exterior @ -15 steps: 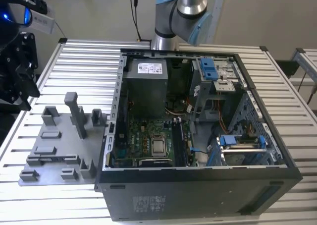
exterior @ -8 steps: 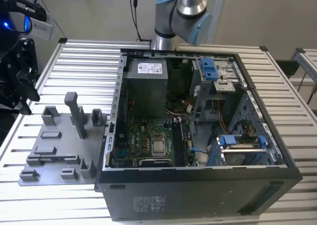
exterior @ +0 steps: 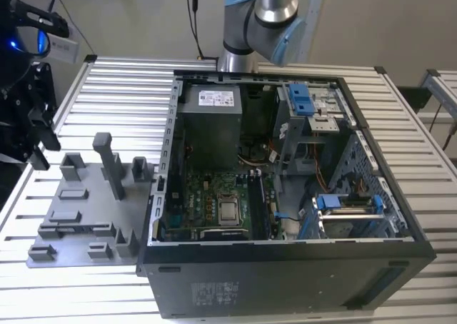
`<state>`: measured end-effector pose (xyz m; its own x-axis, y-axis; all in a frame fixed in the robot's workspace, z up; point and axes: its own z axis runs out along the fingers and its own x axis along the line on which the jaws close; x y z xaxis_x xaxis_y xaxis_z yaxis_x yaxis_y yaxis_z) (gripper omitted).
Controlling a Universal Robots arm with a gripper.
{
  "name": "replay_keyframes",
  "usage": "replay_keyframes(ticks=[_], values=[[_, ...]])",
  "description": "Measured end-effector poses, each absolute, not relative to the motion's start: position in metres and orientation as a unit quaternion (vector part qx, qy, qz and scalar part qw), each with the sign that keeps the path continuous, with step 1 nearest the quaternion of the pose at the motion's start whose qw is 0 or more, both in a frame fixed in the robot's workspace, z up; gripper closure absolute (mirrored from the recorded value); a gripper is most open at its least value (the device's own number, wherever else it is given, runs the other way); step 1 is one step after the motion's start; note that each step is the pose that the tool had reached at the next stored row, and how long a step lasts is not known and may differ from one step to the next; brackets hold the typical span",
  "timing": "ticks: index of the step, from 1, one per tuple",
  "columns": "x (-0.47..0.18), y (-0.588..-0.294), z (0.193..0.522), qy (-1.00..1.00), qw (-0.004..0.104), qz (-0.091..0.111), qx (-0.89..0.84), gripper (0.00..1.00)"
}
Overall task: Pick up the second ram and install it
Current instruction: 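Pick up the second ram and move it above second insertion slot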
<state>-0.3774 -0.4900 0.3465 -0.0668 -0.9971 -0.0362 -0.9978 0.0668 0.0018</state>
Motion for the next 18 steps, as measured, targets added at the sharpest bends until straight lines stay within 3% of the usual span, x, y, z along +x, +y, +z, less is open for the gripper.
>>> replay_keyframes(ticks=[18], values=[[-0.378, -0.49, 0.329, 0.717, 0.018, 0.008, -0.697, 0.6]])
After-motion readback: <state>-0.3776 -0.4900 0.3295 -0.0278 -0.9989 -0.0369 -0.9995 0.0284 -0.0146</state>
